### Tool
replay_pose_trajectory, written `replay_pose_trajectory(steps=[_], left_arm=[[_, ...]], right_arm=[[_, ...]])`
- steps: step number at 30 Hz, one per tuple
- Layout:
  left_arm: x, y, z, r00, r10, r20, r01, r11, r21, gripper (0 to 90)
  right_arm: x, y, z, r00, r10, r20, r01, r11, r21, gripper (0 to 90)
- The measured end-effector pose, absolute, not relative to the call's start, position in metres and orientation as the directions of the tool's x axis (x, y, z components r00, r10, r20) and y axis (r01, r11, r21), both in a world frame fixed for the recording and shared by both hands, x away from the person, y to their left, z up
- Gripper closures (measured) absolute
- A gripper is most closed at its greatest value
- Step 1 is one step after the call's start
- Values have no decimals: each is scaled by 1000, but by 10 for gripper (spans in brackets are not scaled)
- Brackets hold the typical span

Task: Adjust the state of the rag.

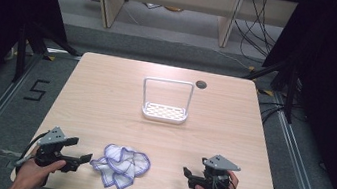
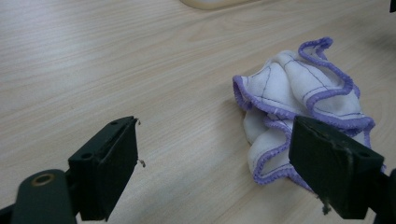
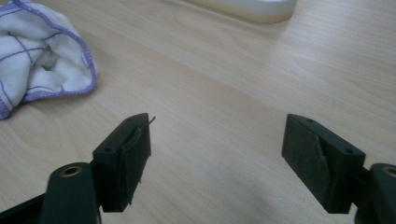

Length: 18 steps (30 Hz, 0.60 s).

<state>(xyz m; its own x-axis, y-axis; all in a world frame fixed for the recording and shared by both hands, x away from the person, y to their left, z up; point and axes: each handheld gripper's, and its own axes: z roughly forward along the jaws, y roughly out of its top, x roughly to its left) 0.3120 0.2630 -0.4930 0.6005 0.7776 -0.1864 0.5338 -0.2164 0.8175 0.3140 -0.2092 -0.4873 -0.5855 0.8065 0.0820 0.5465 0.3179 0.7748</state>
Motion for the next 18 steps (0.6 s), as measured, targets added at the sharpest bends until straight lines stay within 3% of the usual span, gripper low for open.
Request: replay_pose_trajectory(steps=[18], left_arm=[[311, 259, -494, 608, 770, -193, 534, -218, 817, 148]], right_arm=[[321, -178, -474, -706, 706, 63, 460, 389, 798, 401]])
